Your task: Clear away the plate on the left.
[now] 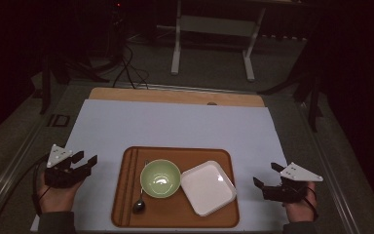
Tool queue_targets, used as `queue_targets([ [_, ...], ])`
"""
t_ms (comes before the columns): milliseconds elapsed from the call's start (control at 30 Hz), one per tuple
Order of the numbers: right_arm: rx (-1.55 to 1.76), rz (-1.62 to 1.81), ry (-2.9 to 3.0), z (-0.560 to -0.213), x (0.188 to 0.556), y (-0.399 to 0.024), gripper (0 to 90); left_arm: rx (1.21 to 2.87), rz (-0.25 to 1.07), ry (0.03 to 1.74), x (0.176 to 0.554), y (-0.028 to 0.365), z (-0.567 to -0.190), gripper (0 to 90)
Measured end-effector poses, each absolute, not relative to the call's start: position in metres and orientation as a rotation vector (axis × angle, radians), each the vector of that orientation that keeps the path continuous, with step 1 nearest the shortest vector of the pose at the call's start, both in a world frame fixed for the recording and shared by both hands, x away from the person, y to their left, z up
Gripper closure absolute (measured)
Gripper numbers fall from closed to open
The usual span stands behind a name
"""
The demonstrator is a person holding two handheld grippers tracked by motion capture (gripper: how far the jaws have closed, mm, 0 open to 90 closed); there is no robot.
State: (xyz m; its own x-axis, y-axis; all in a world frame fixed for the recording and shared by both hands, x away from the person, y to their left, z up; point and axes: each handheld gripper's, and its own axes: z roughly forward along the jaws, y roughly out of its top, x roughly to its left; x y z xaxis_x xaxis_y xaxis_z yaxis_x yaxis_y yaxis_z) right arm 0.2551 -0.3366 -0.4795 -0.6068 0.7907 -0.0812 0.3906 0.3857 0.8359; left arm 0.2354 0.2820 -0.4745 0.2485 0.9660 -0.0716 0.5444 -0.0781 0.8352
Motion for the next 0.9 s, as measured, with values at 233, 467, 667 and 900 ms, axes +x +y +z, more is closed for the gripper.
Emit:
queue_targets([
  [233, 1.014, 1.13, 2.172, -0.479, 0.255, -0.337, 13.7, 1.746, 0.676, 1.396, 0.232, 0.288, -0.483, 47.1],
  [467, 1.01, 1.135, 2.17, -0.479, 0.255, -0.337, 13.7, 1.752, 0.685, 1.393, 0.231, 0.295, -0.494, 45.3],
  [667, 1.008, 1.139, 2.168, -0.479, 0.255, -0.338, 13.7, 1.752, 0.689, 1.385, 0.232, 0.297, -0.498, 42.3],
  [900, 0.999, 1.152, 2.156, -0.478, 0.255, -0.338, 13.7, 1.774, 0.689, 1.306, 0.233, 0.292, -0.5, 38.7],
])
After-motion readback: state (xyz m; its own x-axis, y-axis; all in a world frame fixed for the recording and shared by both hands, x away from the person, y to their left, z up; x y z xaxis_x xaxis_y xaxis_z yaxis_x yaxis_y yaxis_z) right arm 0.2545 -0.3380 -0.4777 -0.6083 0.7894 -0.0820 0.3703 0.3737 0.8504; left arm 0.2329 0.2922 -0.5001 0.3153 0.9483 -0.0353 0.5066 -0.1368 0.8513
